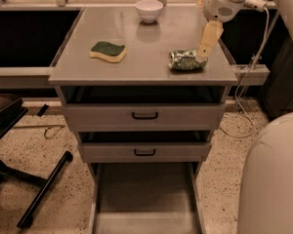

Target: Place green can into bottom drawer

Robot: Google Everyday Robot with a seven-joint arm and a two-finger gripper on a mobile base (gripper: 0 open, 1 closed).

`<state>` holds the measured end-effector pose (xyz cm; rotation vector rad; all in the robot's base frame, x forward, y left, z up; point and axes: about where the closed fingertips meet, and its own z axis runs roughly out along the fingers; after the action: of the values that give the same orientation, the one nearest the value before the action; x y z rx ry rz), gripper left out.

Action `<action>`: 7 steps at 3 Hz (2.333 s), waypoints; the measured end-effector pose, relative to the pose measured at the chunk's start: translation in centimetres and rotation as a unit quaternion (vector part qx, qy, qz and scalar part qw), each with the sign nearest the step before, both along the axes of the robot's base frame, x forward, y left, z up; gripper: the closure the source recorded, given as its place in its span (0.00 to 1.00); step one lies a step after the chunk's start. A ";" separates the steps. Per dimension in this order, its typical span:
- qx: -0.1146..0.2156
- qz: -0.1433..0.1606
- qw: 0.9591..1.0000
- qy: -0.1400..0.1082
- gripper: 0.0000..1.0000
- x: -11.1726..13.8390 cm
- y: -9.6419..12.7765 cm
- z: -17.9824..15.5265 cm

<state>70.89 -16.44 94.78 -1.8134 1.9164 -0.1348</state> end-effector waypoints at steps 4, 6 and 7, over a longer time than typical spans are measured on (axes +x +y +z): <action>0.047 0.004 0.997 0.066 0.00 3.7 -0.9 -8.2; 0.037 -0.010 0.996 0.083 0.18 3.9 -1.4 -9.6; 0.037 -0.010 0.996 0.083 0.42 3.9 -1.4 -9.6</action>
Offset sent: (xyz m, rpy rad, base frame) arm 0.0426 -0.0162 -0.0584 0.0879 0.0986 0.0251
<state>74.80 -17.82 85.20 -1.8063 2.0243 0.0815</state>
